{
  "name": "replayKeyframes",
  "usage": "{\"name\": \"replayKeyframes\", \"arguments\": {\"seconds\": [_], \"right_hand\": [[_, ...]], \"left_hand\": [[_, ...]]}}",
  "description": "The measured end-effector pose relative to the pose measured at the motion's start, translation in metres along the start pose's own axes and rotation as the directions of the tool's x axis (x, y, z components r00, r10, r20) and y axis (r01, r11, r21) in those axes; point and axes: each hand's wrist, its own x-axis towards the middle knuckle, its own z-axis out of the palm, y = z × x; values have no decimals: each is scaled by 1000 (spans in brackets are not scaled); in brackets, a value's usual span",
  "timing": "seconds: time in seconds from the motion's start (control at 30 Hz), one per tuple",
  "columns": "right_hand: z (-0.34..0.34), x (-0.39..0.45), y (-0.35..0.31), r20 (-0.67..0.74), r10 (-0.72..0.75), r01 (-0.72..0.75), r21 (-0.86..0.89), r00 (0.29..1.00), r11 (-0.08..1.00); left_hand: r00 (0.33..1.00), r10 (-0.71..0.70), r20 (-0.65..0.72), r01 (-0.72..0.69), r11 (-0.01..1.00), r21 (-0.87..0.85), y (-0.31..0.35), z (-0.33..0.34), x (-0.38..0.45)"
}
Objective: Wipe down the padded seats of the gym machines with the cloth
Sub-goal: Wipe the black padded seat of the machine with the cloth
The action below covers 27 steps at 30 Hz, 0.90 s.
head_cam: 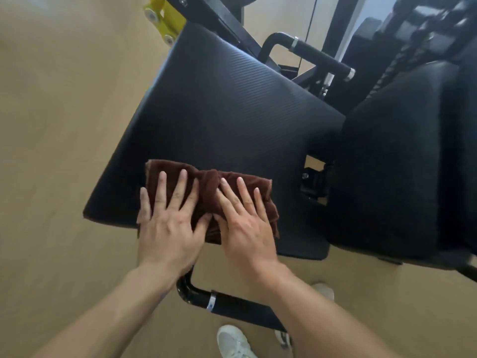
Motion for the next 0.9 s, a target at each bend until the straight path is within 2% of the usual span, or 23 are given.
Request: {"name": "replayKeyframes", "arguments": {"seconds": [0.13,0.27,0.4,0.53,0.6,0.7,0.77,0.83,0.9], "right_hand": [[-16,-55,63,-34,274,-272,39,961,961],[-29,-97,82,-11,514,-506,158,858,848],[-23,-103,79,-48,601,-554,333,798,763],[-22,-99,71,-70,633,-572,360,771,737],[-23,-97,64,-43,557,-512,341,829,788],[-22,-85,48,4,352,-344,229,936,911],[-21,-71,30,54,236,-241,156,970,958],[-21,-52,6,129,56,-72,124,990,990],[-17,-30,-19,221,-126,105,105,967,989]], "left_hand": [[972,216,94,-217,976,8,72,27,7],[915,345,210,-355,935,12,131,49,3],[892,369,261,-370,928,-45,143,59,4],[906,384,180,-373,923,-93,140,60,2],[930,350,113,-335,932,-136,135,60,-4],[979,202,32,-191,957,-219,108,52,-19],[995,103,3,-100,972,-213,80,37,-28],[1000,2,-26,-8,976,-219,47,21,-37],[994,-99,-39,89,973,-212,13,6,-47]]}}
